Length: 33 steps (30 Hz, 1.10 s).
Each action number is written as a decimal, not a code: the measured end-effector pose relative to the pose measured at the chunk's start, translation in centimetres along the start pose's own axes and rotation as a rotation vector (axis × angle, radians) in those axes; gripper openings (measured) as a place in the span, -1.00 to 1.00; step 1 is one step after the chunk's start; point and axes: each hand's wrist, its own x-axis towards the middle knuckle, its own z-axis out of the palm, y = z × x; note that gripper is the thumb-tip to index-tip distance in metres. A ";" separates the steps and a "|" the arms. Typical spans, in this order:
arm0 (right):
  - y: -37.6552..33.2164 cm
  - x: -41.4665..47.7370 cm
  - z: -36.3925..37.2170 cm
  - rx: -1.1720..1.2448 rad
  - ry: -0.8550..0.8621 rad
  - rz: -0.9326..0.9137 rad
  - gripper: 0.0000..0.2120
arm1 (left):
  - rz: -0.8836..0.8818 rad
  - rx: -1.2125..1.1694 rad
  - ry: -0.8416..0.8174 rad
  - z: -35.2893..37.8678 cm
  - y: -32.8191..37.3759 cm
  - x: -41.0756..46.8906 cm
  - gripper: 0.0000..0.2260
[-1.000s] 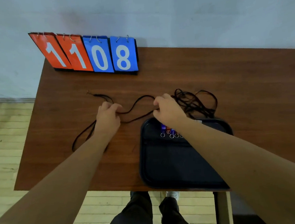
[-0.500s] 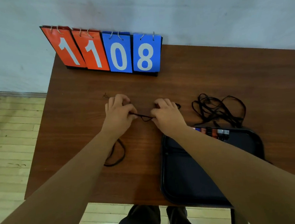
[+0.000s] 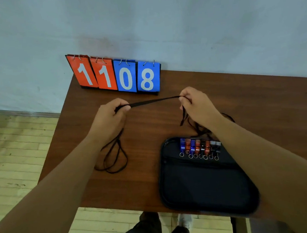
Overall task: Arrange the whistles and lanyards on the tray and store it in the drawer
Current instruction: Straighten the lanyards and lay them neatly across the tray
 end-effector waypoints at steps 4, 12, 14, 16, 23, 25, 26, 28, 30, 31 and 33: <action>0.6 -3.4 -3.1 -0.071 -0.089 0.036 -0.92 | -0.002 -0.015 0.037 -1.0 2.4 -2.3 -0.86; 1.3 -9.9 -7.5 -0.103 -0.197 0.079 -0.90 | 0.005 -0.281 0.069 -0.9 9.6 -6.0 -0.87; 1.7 -11.1 -8.5 -0.112 -0.250 0.077 -0.88 | 0.070 -0.306 0.033 -0.9 11.7 -6.5 -0.93; 1.8 -12.1 -9.4 -0.106 -0.295 0.082 -0.84 | 0.125 -0.327 -0.025 -0.8 13.8 -7.2 -0.93; -3.0 -14.4 -10.2 0.709 -0.394 -0.094 -0.61 | 0.278 -0.290 -0.167 0.9 20.0 -9.4 -0.86; -4.2 -14.7 -10.0 0.821 -0.437 -0.160 -0.69 | 0.289 -0.292 -0.149 1.0 20.8 -9.5 -0.88; -4.5 -14.9 -10.0 0.840 -0.429 -0.182 -0.73 | 0.292 -0.295 -0.133 0.9 21.0 -9.5 -0.90; -4.9 -15.3 -10.1 0.789 -0.369 -0.184 -0.76 | 0.291 -0.295 -0.097 0.8 21.0 -9.6 -0.93; -4.6 -15.6 -10.3 0.702 -0.303 -0.166 -0.77 | 0.278 -0.267 -0.070 0.6 20.6 -9.5 -0.94; -4.2 -15.6 -10.3 0.685 -0.284 -0.157 -0.77 | 0.261 -0.241 -0.057 0.6 20.2 -9.4 -0.93; -3.2 -15.8 -10.7 0.656 -0.260 -0.118 -0.78 | 0.204 -0.188 -0.031 0.7 19.1 -9.3 -0.89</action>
